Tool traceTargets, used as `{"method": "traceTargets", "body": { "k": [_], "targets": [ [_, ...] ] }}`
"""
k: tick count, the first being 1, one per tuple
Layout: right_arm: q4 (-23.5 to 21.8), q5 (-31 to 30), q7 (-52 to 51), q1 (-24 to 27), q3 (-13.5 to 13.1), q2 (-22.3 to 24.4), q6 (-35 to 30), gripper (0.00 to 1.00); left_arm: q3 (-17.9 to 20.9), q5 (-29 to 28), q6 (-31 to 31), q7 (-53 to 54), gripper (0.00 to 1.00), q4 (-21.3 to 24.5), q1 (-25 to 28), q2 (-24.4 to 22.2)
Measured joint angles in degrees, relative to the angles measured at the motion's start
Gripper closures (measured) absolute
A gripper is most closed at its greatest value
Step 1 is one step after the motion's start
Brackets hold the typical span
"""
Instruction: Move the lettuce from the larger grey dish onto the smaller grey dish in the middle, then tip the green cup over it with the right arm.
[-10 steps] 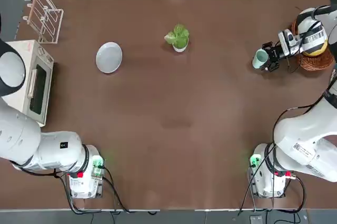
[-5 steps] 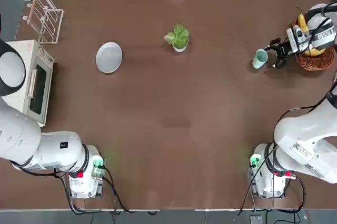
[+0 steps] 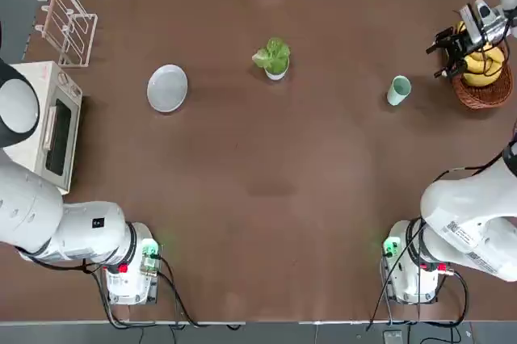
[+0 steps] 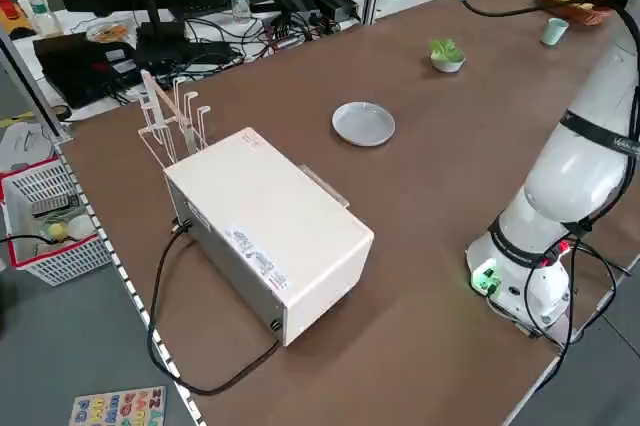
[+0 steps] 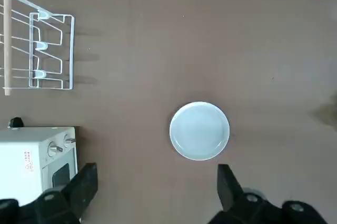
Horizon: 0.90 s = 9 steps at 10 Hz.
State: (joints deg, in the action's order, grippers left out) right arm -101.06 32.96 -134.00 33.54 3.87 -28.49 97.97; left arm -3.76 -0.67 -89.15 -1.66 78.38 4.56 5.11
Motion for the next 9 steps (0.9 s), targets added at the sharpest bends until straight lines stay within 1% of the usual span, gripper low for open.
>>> {"method": "traceTargets", "body": {
  "k": [1, 4, 5, 6, 7, 9],
  "targets": [
    [0.0, -0.3, 2.9, -1.0, 0.2, 0.9, 1.9, 0.00, -0.1, 0.0, 0.0, 0.1, 0.00, 0.0, 0.0, 0.0],
    [-0.3, -0.4, 13.0, -5.5, 0.8, 2.0, 11.1, 0.00, -0.7, 0.0, 0.0, 0.2, 0.00, 0.0, -0.2, 0.0],
    [-0.7, -0.5, 16.8, -6.4, 1.9, 2.2, 14.2, 0.00, -0.9, 0.0, 0.0, 0.2, 0.00, 0.0, -0.3, 0.0],
    [-0.8, -0.5, 21.1, -6.7, 3.6, 2.3, 16.7, 0.00, -1.2, 0.0, 0.0, 0.3, 0.00, 0.0, -0.3, -0.1],
    [-0.8, -0.8, 25.2, -6.8, 5.1, 2.6, 18.7, 0.00, -1.7, 0.0, 0.0, 0.3, 0.00, 0.0, -0.3, -0.1],
    [-0.8, -3.2, 33.4, -6.8, 7.8, 3.5, 21.2, 0.00, -2.1, 0.0, 0.3, 0.3, 0.00, 0.0, -0.3, -0.1]
  ]
}}
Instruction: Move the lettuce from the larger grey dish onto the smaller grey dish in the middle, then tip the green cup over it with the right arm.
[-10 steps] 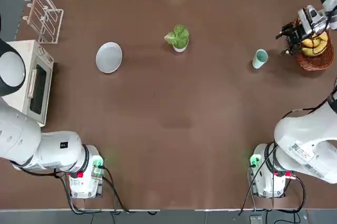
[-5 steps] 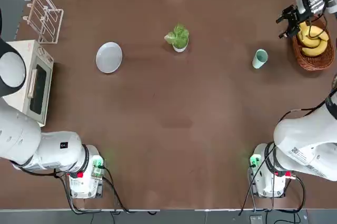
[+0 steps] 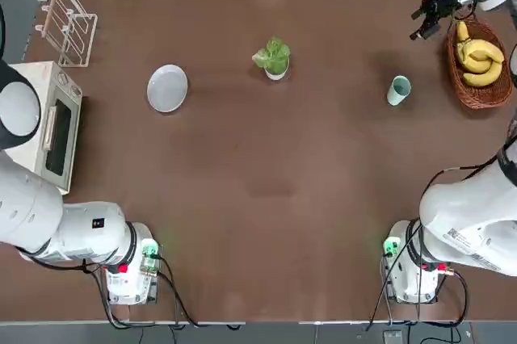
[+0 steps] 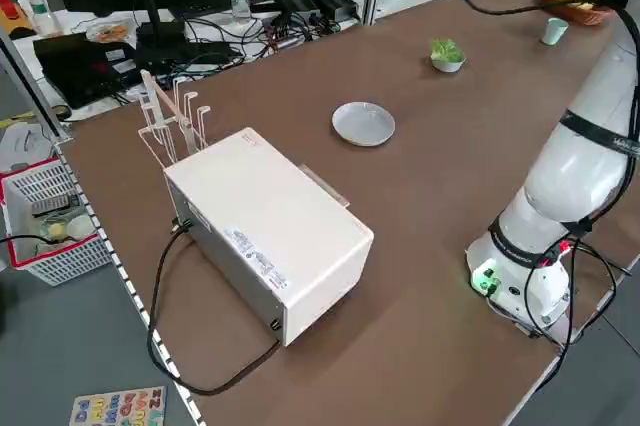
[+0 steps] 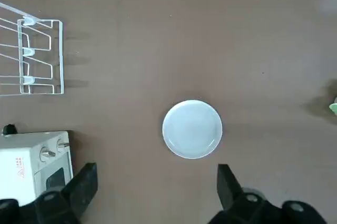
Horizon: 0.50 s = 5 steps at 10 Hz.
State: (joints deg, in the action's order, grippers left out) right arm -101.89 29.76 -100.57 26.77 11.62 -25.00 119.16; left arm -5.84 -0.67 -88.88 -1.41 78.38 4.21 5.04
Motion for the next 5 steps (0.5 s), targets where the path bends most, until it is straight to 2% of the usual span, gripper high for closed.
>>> {"method": "traceTargets", "body": {
  "k": [3, 5],
  "targets": [
    [0.0, -3.6, 13.0, 0.0, 1.6, 2.1, 1.4, 0.00, -0.1, 0.0, 0.4, 0.0, 0.00, 0.0, 0.0, 0.0],
    [-0.1, -6.5, 26.0, 0.0, 3.4, 4.0, 2.3, 0.00, -1.4, 0.0, 0.5, 0.0, 0.00, 0.0, 0.0, 0.0]
  ]
}}
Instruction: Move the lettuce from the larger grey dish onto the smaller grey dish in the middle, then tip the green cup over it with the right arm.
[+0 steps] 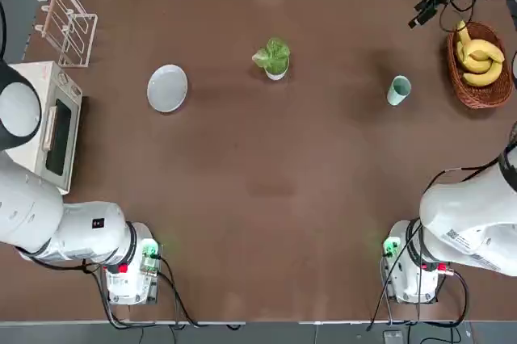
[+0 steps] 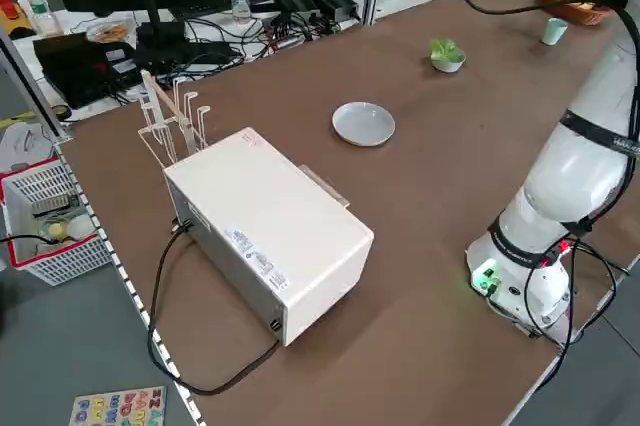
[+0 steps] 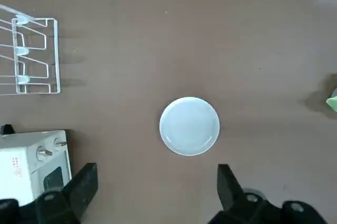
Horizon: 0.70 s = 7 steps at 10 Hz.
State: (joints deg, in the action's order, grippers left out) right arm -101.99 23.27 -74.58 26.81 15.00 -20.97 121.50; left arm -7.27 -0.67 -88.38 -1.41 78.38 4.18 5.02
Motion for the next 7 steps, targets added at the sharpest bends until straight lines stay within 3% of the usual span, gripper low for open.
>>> {"method": "traceTargets", "body": {
  "k": [7],
  "targets": [
    [-1.3, -6.4, 42.5, -0.3, 3.9, 6.1, -0.3, 0.00, -1.1, 0.0, 0.9, 0.0, 0.00, -0.1, 0.2, -1.7]
  ]
}}
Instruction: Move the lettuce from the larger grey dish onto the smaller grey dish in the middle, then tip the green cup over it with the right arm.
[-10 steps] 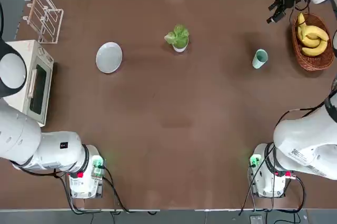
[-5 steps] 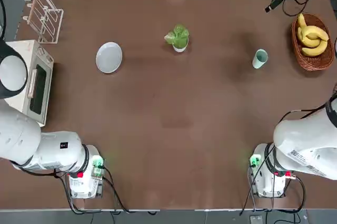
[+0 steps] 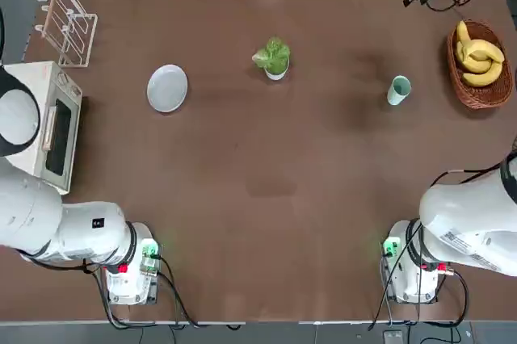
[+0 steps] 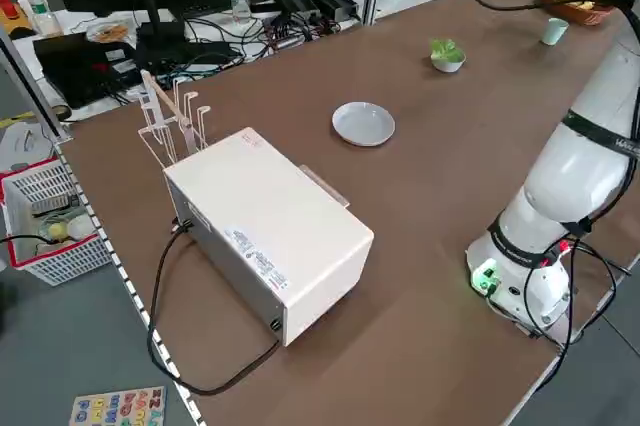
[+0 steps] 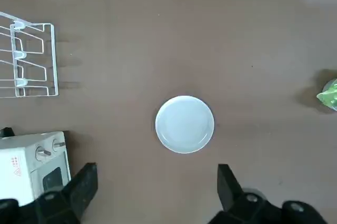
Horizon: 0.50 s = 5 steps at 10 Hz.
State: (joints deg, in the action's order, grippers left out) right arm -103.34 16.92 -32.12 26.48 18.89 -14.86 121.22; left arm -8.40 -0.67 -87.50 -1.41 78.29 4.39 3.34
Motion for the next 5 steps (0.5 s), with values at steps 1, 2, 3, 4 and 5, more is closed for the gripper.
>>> {"method": "traceTargets", "body": {
  "k": [1, 2, 3, 4, 5],
  "targets": [
    [0.3, -1.5, 3.4, -0.4, 0.1, 0.8, -1.5, 0.00, 0.0, 0.0, 0.2, 0.0, 0.00, 0.0, 0.0, 0.0],
    [0.9, -2.8, 5.6, -0.8, 0.1, 1.7, -3.2, 0.00, 0.0, 0.0, 1.0, 0.0, 0.00, 0.0, 0.0, 0.0],
    [1.4, -3.3, 6.5, -1.0, 0.2, 2.7, -4.4, 0.00, 0.0, 0.0, 2.0, 0.0, 0.00, 0.0, 0.0, 0.0],
    [1.7, -3.5, 6.9, -1.2, 0.3, 3.8, -5.3, 0.00, 0.1, 0.0, 3.0, -0.1, 0.00, 0.0, 0.0, 0.0],
    [1.9, -3.6, 7.0, -1.5, 0.3, 4.8, -6.2, 0.00, 0.1, 0.0, 3.7, -0.1, 0.00, 0.0, 0.0, 0.0]
  ]
}}
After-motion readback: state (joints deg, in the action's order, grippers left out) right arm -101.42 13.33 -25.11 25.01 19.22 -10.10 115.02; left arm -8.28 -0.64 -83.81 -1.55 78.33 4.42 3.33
